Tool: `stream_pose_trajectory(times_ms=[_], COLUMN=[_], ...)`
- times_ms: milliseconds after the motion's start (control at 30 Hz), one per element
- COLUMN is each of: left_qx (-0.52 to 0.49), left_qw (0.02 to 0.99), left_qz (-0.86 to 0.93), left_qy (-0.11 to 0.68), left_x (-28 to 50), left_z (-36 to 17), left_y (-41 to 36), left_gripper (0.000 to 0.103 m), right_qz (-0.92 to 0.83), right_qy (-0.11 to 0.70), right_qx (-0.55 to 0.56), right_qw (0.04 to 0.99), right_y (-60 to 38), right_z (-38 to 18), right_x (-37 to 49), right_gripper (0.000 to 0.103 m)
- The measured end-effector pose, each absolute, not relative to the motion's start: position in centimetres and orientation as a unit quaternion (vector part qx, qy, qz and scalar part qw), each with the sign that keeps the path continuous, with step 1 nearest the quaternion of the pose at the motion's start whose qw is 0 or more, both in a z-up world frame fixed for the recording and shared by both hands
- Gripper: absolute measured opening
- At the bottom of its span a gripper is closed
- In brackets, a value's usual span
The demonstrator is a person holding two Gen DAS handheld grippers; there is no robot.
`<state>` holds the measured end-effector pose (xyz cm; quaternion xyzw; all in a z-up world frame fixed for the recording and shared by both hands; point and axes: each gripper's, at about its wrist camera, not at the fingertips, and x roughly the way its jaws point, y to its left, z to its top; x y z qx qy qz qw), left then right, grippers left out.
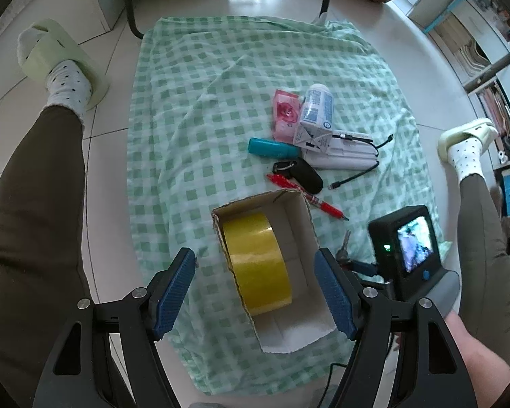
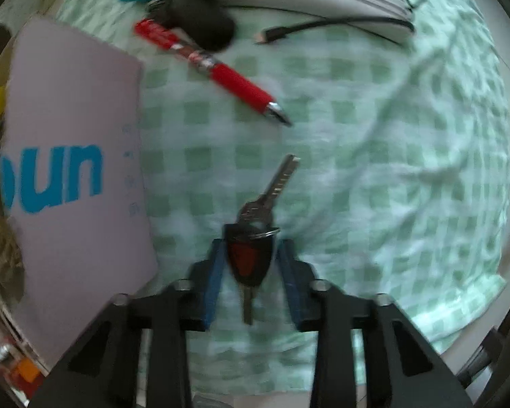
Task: Organize rigid objects
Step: 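Grasp the car key by its fob with the right gripper, then carry the car key to the box and release it inside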
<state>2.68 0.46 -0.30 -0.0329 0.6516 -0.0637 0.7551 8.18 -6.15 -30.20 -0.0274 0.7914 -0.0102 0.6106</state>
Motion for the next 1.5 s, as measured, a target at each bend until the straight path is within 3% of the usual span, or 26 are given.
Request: stream_pose_trajectory(times_ms=[100,400,667,1100,1267,1500], left_qx=[-0.024,-0.022,-0.055,-0.15,-0.198,-0.194], left_qw=[0.756,0.743,0.733,0.704,0.694,0.681], left_qz=[-0.072,-0.103,-0.111,-0.091,-0.088,-0.086], left_qy=[0.65,0.661,0.669,0.688,0.686,0.701], left_x=[2.4,1.6,1.5,1.5,1.6,1.6], left_z=[0.0,0.6,0.6,-1.3,-1.6,-2.6], left_y=[0.0,-0.9,0.0,3.2,4.3,3.9], left_gripper=[0.071,0.071,0.071,0.071,0.071,0.071], right_qz=[-0.002,0.036,0.106,0.125,0.115,0.126], right_qy=[0.777,0.702,0.66,0.635,0.639,0.619], right_qx=[0.004,0.079,0.081,0.128,0.221,0.195], right_qw=[0.63,0.706,0.739,0.752,0.727,0.75], right_y=[-6.0,-4.0,-4.9,-3.0,-3.7,-4.0], right_z=[-28.1,-18.6,-11.3,-12.4,-14.2,-12.6], right_x=[8.5,8.6,7.9,5.5,3.0,3.8], right_gripper=[0.01,0.01,0.01,0.01,0.01,0.01])
